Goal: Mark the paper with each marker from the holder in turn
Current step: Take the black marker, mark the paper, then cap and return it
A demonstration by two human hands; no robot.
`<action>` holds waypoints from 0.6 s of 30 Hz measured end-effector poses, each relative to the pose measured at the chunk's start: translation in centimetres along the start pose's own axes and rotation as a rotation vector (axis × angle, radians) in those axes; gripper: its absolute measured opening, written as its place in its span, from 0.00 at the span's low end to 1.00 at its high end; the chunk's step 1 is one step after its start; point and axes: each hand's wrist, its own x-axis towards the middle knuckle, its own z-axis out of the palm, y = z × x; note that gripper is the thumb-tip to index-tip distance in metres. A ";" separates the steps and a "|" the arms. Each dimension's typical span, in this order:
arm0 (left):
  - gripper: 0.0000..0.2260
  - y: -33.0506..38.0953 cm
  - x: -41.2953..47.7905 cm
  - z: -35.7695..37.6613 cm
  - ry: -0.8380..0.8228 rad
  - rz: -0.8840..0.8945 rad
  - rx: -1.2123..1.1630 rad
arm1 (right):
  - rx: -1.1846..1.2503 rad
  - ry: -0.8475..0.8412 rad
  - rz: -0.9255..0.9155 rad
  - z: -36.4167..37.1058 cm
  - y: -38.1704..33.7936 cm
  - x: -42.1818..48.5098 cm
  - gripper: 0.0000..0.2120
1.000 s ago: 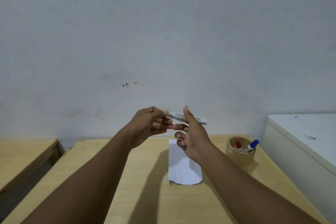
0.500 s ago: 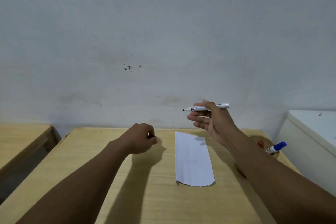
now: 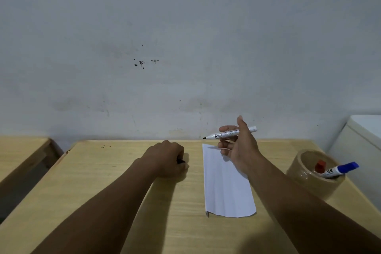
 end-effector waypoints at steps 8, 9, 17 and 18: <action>0.14 0.0 0.1 0.0 0.007 -0.012 -0.081 | -0.026 -0.030 -0.021 -0.5 0.7 0.2 0.34; 0.15 0.0 0.0 -0.1 0.013 -0.016 -0.099 | -0.028 -0.030 -0.027 -0.6 0.7 0.2 0.30; 0.24 2.0 -0.1 0.7 0.202 0.077 -0.385 | -0.079 0.018 -0.094 -0.7 0.6 0.6 0.06; 0.27 2.3 0.0 0.9 0.202 0.096 -0.379 | -0.060 0.025 -0.098 -0.6 0.6 0.7 0.06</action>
